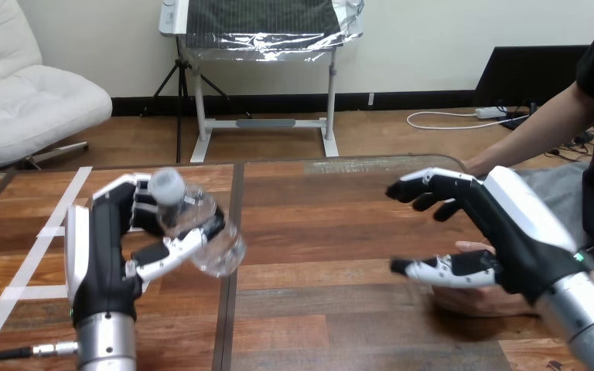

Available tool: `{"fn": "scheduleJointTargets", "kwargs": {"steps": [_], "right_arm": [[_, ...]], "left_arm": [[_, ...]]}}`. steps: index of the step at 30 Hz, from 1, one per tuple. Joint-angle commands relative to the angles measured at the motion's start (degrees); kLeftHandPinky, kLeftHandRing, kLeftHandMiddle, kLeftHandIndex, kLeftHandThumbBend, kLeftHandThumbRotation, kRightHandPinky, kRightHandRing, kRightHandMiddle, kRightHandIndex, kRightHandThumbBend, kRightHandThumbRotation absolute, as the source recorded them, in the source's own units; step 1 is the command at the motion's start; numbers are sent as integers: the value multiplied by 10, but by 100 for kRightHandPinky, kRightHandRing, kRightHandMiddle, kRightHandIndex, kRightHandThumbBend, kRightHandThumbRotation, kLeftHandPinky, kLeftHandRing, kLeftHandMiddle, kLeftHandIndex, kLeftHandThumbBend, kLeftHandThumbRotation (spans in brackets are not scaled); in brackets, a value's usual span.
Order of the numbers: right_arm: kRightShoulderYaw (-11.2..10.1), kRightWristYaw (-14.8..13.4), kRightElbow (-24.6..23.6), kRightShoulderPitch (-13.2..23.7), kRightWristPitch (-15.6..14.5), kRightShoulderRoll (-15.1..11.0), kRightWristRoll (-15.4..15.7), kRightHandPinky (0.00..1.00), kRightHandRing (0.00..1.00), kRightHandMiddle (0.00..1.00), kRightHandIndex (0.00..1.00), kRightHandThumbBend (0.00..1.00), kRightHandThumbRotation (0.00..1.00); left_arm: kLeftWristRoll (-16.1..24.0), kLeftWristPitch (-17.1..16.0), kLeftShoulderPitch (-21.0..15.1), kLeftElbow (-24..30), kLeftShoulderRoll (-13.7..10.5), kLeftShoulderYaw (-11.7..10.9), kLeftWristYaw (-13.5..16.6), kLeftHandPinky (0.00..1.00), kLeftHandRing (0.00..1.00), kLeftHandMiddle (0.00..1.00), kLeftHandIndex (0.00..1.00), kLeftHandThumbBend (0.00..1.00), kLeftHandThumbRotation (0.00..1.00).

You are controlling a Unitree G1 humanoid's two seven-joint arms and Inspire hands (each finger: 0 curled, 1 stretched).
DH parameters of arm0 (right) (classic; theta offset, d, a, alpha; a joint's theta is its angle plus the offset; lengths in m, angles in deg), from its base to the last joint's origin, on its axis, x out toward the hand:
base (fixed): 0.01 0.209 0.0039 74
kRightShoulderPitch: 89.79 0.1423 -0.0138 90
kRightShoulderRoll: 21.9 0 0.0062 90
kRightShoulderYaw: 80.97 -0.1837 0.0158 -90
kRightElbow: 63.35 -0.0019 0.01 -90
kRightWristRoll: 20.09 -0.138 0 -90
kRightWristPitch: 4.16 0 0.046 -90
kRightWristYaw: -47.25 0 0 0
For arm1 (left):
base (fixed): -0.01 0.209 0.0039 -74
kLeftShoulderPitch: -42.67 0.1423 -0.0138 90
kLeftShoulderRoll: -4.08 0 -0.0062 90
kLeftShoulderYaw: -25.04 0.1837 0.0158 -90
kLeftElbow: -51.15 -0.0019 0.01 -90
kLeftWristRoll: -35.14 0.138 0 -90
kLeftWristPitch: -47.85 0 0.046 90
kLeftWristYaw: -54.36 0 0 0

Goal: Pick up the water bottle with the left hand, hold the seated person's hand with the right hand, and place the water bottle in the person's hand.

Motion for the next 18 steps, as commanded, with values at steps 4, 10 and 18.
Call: {"fn": "scheduleJointTargets", "kwargs": {"steps": [4,10,18], "right_arm": [[-30,27,-35,59,-20,-60,27,70,80,83,77,81,0],[-33,47,-24,71,-28,-90,38,70,80,84,78,87,0],[-32,88,-9,84,-48,-133,48,71,83,86,80,88,0]], "left_arm": [[0,-20,-29,44,7,-3,-3,39,40,43,49,65,0],[2,-23,-26,47,8,-1,-6,40,40,43,49,65,0],[6,-24,-22,53,11,0,-7,39,40,43,49,64,0]]}}
